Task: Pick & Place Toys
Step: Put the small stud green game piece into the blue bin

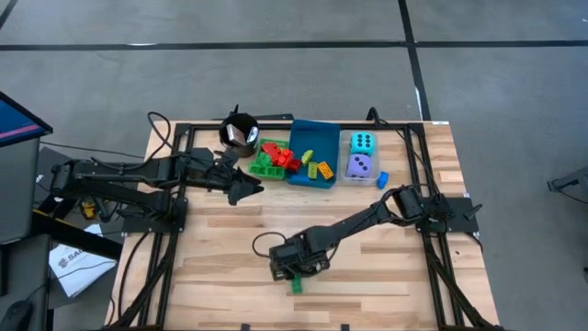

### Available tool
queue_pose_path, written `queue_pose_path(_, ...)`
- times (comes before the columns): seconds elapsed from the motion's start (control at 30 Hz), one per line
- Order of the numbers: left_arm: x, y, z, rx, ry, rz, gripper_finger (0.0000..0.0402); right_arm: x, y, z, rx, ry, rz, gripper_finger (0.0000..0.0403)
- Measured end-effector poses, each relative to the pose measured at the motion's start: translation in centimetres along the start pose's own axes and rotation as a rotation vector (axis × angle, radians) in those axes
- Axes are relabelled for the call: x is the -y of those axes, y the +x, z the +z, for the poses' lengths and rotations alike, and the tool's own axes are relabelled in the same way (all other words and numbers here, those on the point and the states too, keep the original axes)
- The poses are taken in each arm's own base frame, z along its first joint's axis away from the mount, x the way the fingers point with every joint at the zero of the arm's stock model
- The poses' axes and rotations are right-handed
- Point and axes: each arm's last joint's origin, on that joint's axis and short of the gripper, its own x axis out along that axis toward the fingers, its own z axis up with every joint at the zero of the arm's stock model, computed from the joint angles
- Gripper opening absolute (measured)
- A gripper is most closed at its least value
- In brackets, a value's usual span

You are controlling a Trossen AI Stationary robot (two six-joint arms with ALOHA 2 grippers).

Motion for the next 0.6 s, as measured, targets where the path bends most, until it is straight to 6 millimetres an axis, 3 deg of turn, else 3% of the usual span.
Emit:
queue_pose_path(0.13,0.0,0.0,0.0,0.000,0.000,0.000,0.0208,0.0,0.2,-0.9,-0.009,-0.018,-0.002,0.0128)
queue_pose_path(0.37,0.0,0.0,0.0,0.000,0.000,0.000,0.0208,0.1,-0.1,-1.1,-0.043,-0.016,-0.010,0.0129)
queue_pose_path(0.47,0.0,0.0,0.0,0.000,0.000,0.000,0.0208,-0.2,-1.6,-1.5,-0.014,-0.031,0.017,0.0129)
queue_pose_path(0.6,0.0,0.0,0.0,0.001,0.000,0.001,0.0208,0.1,-5.5,-2.1,0.114,-0.042,0.023,0.0129)
